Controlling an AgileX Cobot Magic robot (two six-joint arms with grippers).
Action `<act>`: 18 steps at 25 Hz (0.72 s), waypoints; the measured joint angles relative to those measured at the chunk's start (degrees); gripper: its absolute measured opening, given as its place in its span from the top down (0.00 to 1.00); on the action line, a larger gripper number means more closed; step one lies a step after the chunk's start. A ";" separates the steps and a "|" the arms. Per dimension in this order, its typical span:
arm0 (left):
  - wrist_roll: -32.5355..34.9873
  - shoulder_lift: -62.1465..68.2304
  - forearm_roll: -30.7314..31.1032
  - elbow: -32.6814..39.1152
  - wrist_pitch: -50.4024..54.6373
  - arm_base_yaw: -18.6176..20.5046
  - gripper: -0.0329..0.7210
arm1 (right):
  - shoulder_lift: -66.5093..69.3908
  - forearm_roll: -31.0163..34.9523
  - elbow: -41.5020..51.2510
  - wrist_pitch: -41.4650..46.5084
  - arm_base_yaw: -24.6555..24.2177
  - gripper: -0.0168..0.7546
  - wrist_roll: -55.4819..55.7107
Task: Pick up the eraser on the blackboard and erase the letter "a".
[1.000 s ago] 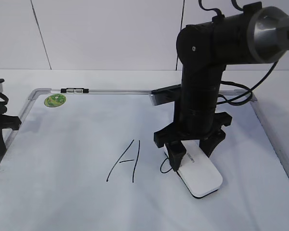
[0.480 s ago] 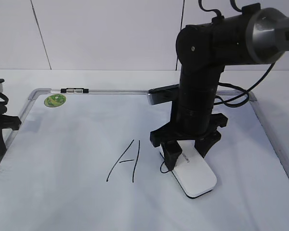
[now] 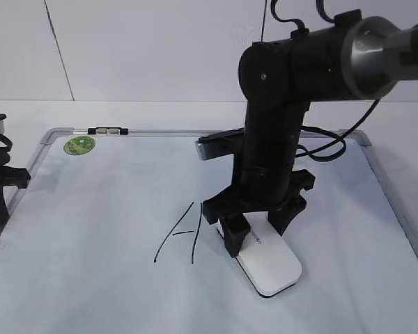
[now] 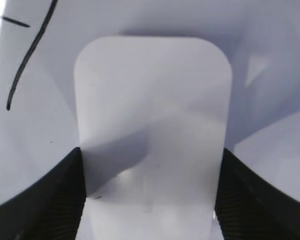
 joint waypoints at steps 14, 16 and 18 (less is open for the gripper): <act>0.00 0.00 0.00 0.00 -0.10 0.00 0.94 | 0.80 -2.83 -0.61 0.41 0.77 0.28 2.53; 0.00 0.00 0.00 0.00 -0.10 0.00 0.94 | 0.80 -2.83 -0.70 0.41 0.77 0.28 2.53; 0.00 0.00 0.00 0.00 -0.20 0.00 0.94 | 0.80 -2.70 -0.70 0.46 0.29 0.28 2.63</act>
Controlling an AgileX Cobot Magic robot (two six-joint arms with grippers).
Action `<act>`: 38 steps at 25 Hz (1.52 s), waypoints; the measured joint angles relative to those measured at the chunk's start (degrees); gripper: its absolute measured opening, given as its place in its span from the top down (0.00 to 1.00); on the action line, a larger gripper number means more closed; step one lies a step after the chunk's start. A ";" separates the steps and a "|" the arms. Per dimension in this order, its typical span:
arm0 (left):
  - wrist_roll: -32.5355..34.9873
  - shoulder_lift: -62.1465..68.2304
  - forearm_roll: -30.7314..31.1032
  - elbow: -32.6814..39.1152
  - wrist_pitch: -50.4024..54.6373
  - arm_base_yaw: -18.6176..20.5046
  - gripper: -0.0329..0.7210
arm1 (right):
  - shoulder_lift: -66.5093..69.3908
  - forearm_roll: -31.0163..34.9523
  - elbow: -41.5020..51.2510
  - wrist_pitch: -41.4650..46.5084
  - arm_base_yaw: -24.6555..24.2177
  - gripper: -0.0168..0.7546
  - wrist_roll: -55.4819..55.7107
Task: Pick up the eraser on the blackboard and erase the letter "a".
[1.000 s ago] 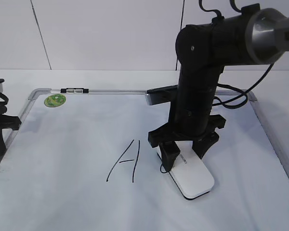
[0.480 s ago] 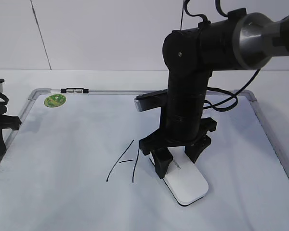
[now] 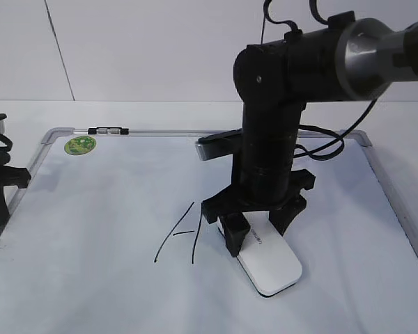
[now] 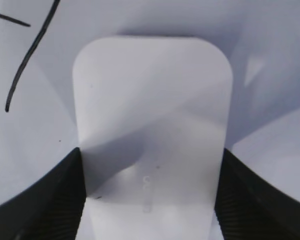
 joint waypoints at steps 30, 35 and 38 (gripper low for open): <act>0.00 0.00 -0.12 0.00 -0.11 0.00 0.94 | 0.09 -2.13 -0.40 0.19 -0.08 0.28 0.56; 0.00 0.00 -0.12 0.00 -0.11 0.00 0.94 | 0.09 -0.42 -0.55 0.22 -0.08 0.28 -0.19; 0.00 0.00 -0.12 0.00 -0.11 0.00 0.94 | 0.65 0.22 -1.52 0.86 -0.08 0.28 -0.53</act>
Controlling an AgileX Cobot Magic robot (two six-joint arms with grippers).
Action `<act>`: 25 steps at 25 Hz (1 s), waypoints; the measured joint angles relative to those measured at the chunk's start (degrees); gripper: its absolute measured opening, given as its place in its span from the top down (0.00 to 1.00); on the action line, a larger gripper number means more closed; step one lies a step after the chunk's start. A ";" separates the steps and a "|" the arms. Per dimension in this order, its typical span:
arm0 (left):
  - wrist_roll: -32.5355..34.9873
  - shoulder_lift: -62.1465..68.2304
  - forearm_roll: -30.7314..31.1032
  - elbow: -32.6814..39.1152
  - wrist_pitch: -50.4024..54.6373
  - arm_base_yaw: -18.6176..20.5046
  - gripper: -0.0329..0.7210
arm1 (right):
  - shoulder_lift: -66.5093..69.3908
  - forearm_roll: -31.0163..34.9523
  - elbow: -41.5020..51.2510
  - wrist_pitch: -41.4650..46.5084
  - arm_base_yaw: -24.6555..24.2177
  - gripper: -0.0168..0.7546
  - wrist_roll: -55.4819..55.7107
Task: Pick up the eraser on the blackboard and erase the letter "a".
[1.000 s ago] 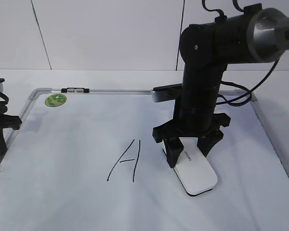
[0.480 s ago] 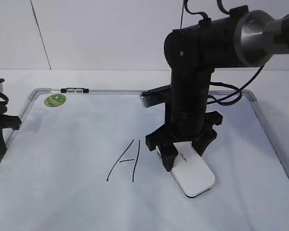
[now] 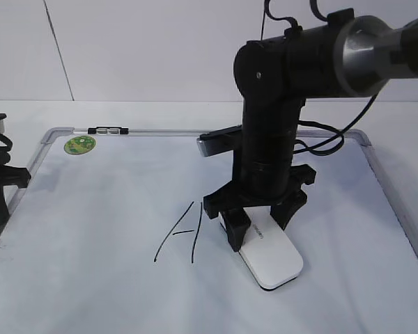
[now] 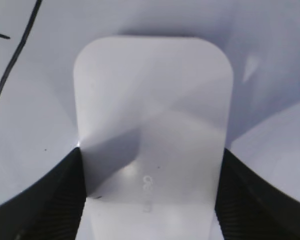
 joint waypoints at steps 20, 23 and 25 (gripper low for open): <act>0.00 0.00 0.00 0.00 -0.10 0.00 0.94 | 1.41 1.66 -1.42 1.06 -2.09 0.28 0.47; 0.00 0.00 -0.09 0.00 -0.20 0.00 0.94 | 1.41 2.57 -1.42 0.95 -4.19 0.28 0.63; 0.00 0.00 -0.09 0.00 -0.20 0.00 0.94 | 1.41 2.57 -1.42 0.87 -5.59 0.28 0.64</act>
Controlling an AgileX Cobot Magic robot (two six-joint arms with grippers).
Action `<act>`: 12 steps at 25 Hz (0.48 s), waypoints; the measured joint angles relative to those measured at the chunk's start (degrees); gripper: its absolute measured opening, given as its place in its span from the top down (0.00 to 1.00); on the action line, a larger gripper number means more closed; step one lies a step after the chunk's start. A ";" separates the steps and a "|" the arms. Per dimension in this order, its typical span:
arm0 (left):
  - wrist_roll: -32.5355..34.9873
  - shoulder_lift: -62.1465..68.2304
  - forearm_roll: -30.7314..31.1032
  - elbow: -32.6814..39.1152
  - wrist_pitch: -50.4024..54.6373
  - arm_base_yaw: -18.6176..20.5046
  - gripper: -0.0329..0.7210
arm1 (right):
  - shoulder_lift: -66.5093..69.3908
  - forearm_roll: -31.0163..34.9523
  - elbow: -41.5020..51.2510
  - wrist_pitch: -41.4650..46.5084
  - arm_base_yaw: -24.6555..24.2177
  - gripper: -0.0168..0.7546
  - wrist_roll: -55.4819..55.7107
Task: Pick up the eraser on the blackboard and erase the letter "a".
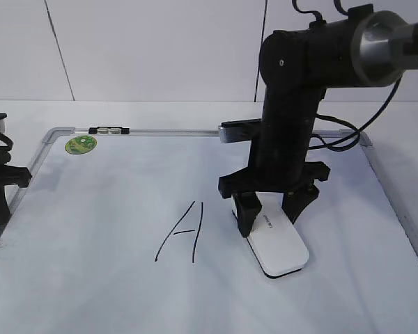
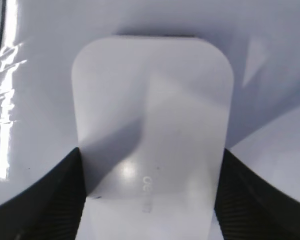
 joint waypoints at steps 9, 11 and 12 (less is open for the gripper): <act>0.00 0.00 -0.02 0.00 -0.21 0.00 0.94 | 0.02 0.09 -0.53 0.00 -3.58 0.28 0.54; 0.00 0.00 -0.02 0.00 -0.21 0.00 0.94 | 0.33 -0.90 -1.59 0.00 -3.79 0.28 0.54; 0.00 0.00 -0.02 0.00 -0.21 0.00 0.94 | 0.49 -1.54 -2.31 0.00 -3.91 0.28 0.68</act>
